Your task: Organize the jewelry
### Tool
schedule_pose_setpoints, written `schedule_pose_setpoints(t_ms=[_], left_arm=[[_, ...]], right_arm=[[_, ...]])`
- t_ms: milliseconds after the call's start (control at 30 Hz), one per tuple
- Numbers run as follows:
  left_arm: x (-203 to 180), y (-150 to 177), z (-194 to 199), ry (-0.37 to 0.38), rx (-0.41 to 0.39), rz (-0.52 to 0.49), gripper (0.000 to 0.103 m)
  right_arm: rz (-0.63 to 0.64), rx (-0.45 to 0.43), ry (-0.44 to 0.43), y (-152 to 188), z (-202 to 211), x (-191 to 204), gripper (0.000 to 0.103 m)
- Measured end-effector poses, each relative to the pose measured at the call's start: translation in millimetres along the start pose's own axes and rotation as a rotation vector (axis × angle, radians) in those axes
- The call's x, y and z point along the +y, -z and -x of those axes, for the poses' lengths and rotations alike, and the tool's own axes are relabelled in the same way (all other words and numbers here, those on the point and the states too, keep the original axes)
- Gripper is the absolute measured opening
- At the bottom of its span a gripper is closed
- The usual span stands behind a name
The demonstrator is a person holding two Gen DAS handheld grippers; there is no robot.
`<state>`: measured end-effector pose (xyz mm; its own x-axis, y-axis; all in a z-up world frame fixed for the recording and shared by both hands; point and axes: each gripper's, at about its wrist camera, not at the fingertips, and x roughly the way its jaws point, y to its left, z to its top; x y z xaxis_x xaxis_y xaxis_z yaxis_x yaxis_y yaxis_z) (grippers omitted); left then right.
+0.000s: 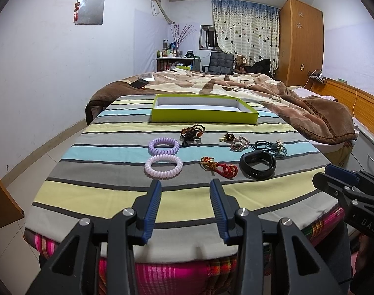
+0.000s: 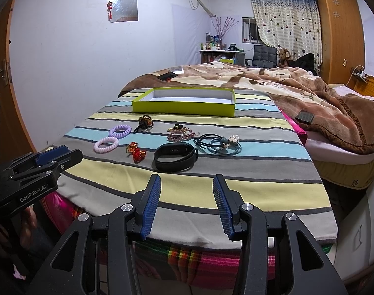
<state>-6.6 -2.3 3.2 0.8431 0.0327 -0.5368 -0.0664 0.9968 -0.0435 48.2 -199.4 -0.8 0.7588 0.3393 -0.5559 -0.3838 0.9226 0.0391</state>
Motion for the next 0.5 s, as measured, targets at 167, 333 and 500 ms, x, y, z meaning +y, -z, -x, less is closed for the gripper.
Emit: schedule_pose_setpoints(t_ms=[167, 333, 500], left_arm=[[-0.3, -1.1, 0.3, 0.005, 0.002, -0.003, 0.043], [0.6, -1.7, -2.1, -0.003, 0.006, -0.002, 0.043], [1.4, -1.5, -6.0, -0.009, 0.014, 0.002, 0.043]], right_arm=[[0.0, 0.001, -0.001, 0.0, 0.8, 0.2, 0.045], [0.0, 0.001, 0.0, 0.0, 0.2, 0.1, 0.045], [-0.002, 0.003, 0.001, 0.2, -0.3, 0.2, 0.045]])
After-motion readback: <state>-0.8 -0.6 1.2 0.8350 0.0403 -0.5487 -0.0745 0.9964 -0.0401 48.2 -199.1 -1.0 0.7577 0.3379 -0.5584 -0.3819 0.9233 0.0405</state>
